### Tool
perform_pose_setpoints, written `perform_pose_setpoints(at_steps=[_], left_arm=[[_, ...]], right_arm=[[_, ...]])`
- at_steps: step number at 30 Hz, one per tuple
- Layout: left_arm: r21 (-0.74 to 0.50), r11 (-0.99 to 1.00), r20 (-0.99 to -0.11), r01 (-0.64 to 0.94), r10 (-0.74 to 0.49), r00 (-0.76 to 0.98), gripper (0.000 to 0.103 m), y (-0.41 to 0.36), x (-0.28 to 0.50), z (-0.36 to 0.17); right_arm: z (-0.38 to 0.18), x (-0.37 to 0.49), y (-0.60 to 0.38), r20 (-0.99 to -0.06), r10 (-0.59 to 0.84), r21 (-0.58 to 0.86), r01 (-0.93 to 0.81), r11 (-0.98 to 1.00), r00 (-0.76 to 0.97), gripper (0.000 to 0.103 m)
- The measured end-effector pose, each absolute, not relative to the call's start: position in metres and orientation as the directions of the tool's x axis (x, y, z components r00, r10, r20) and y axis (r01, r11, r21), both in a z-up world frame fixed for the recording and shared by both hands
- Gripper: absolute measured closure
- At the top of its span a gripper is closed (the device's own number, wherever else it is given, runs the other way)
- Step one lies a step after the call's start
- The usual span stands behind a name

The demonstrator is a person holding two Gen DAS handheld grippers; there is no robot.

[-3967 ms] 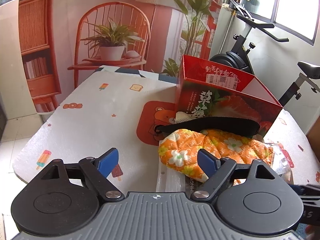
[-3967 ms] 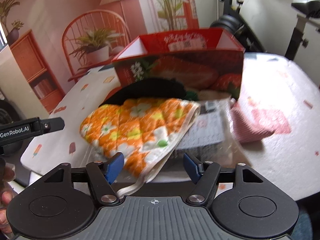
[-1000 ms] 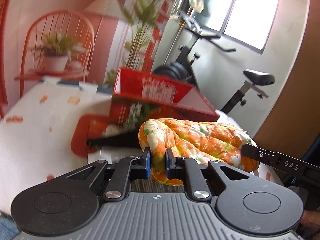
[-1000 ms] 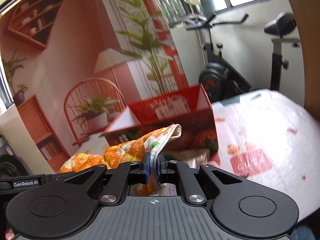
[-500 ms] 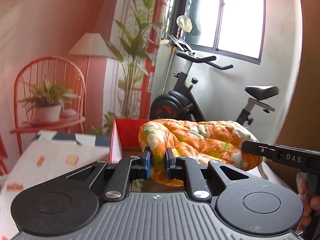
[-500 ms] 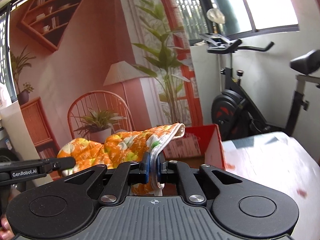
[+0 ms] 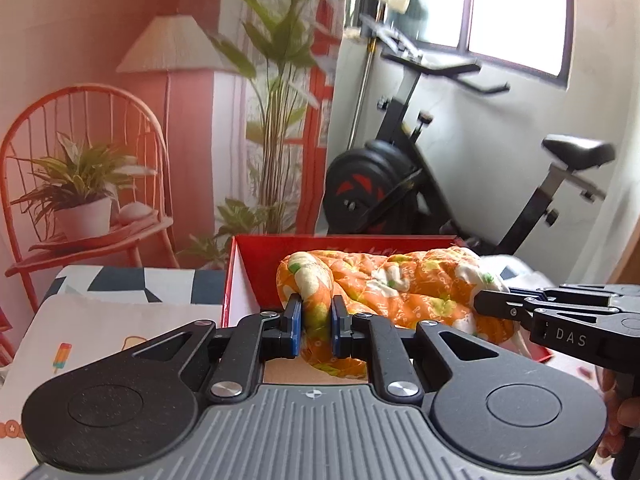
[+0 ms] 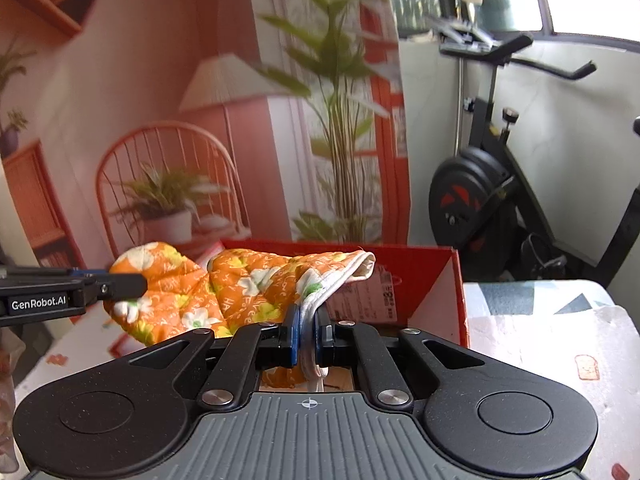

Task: Organize soft objects
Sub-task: 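Lower the oven mitt into the red box and open the left tool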

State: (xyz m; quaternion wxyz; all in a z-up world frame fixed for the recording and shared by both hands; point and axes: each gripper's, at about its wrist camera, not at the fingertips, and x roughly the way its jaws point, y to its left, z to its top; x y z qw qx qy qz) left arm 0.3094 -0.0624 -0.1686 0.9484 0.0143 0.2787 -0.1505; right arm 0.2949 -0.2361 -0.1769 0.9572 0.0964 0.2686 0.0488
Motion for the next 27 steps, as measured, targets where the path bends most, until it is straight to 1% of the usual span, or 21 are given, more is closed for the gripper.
perform_pose_setpoints(at_steps=[6,12,15,16,17,18,19,21,27], left_arm=[[-0.042,0.956,-0.622,0.290,-0.252,0.741,0.088,-0.071,0.340,-0.195],[-0.028,0.950,-0.652,0.312,-0.253,0.714,0.087,-0.072,0.346,-0.208],[-0.020,0.948,-0.665,0.319,-0.251,0.703,0.085,-0.074,0.349,-0.212],[-0.019,0.947,-0.670,0.322,-0.251,0.698,0.081,-0.074,0.348,-0.213],[-0.019,0.945,-0.680,0.326,-0.251,0.688,0.077,-0.075,0.351,-0.214],[-0.026,0.941,-0.694,0.338,-0.261,0.671,0.063,-0.076,0.352,-0.214],[-0.038,0.935,-0.698,0.353,-0.278,0.660,0.053,-0.075,0.351,-0.214],[-0.052,0.930,-0.681,0.364,-0.300,0.668,0.052,-0.071,0.345,-0.210],[-0.081,0.929,-0.662,0.361,-0.321,0.677,0.052,-0.060,0.325,-0.192]], right_arm=[[-0.203,0.328,-0.244,-0.581,0.134,0.224,0.000,0.975,0.803,0.096],[-0.222,0.341,-0.249,-0.621,0.123,0.225,0.026,0.974,0.774,0.096],[-0.228,0.344,-0.249,-0.637,0.107,0.225,0.051,0.973,0.763,0.094],[-0.229,0.344,-0.249,-0.642,0.102,0.220,0.056,0.974,0.760,0.089],[-0.230,0.343,-0.248,-0.645,0.093,0.209,0.059,0.976,0.758,0.087],[-0.230,0.342,-0.247,-0.647,0.089,0.194,0.050,0.980,0.758,0.082],[-0.230,0.340,-0.245,-0.646,0.083,0.176,0.043,0.983,0.759,0.076],[-0.228,0.333,-0.243,-0.640,0.072,0.157,0.038,0.987,0.765,0.071],[-0.214,0.303,-0.241,-0.608,0.088,0.197,0.042,0.980,0.789,0.070]])
